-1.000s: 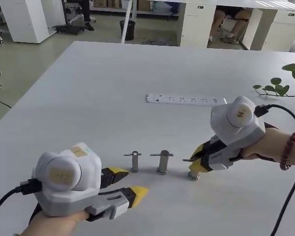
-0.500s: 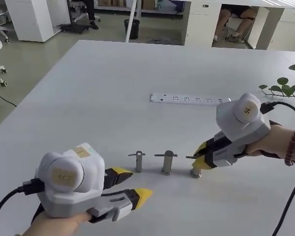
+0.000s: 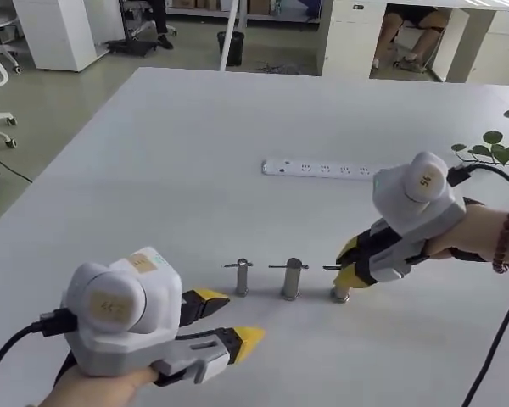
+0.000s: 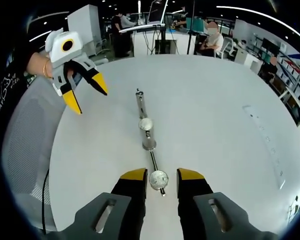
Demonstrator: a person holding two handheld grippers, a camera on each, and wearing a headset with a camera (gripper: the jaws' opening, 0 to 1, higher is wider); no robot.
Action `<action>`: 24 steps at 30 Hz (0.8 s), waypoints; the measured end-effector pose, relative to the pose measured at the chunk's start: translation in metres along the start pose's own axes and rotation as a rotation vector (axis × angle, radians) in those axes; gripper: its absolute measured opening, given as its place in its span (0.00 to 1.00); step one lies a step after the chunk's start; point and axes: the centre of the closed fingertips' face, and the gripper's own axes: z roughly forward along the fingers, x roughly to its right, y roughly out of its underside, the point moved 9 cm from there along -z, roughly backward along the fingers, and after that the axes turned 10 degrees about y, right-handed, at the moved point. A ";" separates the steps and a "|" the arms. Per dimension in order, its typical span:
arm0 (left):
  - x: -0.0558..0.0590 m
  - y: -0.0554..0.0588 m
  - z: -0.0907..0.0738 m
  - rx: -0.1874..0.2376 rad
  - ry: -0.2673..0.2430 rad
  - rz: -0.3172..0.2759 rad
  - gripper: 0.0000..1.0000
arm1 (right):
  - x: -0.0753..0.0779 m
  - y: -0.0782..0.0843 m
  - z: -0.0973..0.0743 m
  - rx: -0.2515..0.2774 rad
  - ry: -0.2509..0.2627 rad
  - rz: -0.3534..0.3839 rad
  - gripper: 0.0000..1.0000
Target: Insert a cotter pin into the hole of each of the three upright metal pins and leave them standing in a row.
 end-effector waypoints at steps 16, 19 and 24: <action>-0.007 -0.002 -0.017 0.014 -0.049 -0.026 0.43 | -0.016 0.005 -0.029 0.035 0.125 0.231 0.32; -0.008 -0.007 -0.016 0.021 -0.071 -0.025 0.44 | -0.024 0.005 -0.034 0.050 0.152 0.274 0.36; -0.009 -0.016 -0.011 0.033 -0.087 -0.036 0.45 | -0.039 0.003 -0.041 0.046 0.176 0.322 0.38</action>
